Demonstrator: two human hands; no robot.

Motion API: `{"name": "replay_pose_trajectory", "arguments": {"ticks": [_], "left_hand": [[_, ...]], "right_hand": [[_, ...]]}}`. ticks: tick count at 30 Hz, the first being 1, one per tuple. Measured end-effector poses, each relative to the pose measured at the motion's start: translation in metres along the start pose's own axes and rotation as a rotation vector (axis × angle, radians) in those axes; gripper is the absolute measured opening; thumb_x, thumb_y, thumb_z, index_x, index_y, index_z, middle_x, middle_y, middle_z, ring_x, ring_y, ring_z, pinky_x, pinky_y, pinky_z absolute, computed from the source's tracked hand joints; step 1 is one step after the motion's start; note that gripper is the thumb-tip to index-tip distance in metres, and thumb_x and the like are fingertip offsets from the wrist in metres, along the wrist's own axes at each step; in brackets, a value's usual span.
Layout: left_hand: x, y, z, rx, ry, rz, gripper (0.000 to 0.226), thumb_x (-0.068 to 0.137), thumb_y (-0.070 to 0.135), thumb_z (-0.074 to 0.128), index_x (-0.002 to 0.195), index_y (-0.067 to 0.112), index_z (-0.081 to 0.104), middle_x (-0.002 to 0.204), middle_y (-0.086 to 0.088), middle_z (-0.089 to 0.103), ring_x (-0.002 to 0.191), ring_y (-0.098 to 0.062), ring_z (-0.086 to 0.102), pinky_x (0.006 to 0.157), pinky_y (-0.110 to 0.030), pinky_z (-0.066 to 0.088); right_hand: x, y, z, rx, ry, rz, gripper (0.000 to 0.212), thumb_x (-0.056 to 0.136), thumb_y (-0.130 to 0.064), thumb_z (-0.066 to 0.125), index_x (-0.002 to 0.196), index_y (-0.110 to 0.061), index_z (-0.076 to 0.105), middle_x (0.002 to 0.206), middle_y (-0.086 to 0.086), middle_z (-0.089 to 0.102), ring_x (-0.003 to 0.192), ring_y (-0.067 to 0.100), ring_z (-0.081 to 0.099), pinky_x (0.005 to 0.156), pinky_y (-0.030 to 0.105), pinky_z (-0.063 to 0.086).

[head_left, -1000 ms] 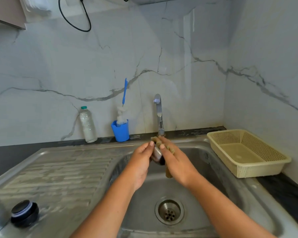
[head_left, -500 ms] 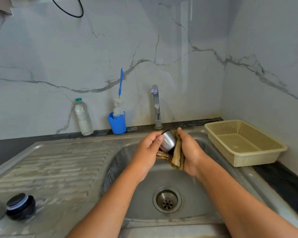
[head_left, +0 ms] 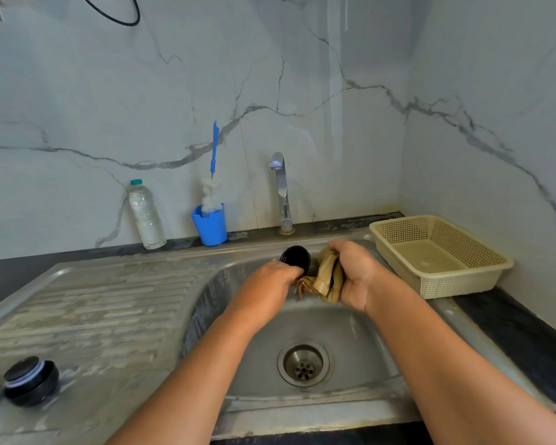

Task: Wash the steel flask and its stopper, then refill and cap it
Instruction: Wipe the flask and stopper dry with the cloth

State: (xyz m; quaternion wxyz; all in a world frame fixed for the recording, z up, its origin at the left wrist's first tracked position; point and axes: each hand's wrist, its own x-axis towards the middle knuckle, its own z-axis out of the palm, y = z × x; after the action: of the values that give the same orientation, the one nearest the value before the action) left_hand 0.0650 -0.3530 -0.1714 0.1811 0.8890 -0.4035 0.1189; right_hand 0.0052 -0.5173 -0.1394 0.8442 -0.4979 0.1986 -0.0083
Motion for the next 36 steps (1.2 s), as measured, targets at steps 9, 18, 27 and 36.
{"name": "replay_pose_trajectory", "arguments": {"ticks": [9, 18, 27, 36], "left_hand": [[-0.003, 0.015, 0.007, -0.019, 0.120, 0.014, 0.022, 0.101, 0.011, 0.056, 0.101, 0.015, 0.077, 0.101, -0.006, 0.071, 0.093, -0.022, 0.066, 0.076, -0.036, 0.051], [-0.005, 0.023, 0.003, -0.819, 0.231, -0.217, 0.024, 0.107, 0.021, 0.056, 0.122, 0.024, 0.073, 0.112, 0.011, 0.077, 0.108, -0.002, 0.069, 0.095, -0.019, 0.052], [0.000, 0.017, 0.005, -0.285, 0.223, -0.072, 0.023, 0.104, 0.004, 0.054, 0.111, 0.007, 0.076, 0.109, -0.006, 0.075, 0.100, -0.009, 0.066, 0.083, -0.010, 0.045], [-0.006, 0.017, 0.005, -0.363, 0.141, -0.071, 0.017, 0.105, 0.015, 0.058, 0.110, 0.010, 0.074, 0.090, 0.006, 0.071, 0.085, -0.003, 0.066, 0.074, -0.018, 0.051]], "right_hand": [[0.001, 0.018, 0.011, -0.407, -0.053, -0.262, 0.049, 0.106, -0.048, 0.038, 0.114, -0.011, 0.070, 0.108, 0.016, 0.076, 0.104, 0.026, 0.072, 0.102, 0.045, 0.053], [0.007, 0.012, -0.003, 0.048, -0.139, -0.208, 0.064, 0.109, -0.046, 0.025, 0.127, -0.004, 0.069, 0.123, 0.024, 0.070, 0.110, 0.035, 0.068, 0.100, 0.051, 0.055], [0.007, 0.009, 0.001, 0.138, -0.071, -0.041, 0.057, 0.106, -0.046, 0.040, 0.138, 0.000, 0.051, 0.122, 0.030, 0.068, 0.108, 0.040, 0.071, 0.092, 0.054, 0.058], [0.008, 0.009, -0.007, 0.020, -0.077, -0.146, 0.055, 0.109, -0.045, 0.034, 0.116, -0.007, 0.074, 0.118, 0.024, 0.072, 0.102, 0.035, 0.071, 0.097, 0.052, 0.055]]}}
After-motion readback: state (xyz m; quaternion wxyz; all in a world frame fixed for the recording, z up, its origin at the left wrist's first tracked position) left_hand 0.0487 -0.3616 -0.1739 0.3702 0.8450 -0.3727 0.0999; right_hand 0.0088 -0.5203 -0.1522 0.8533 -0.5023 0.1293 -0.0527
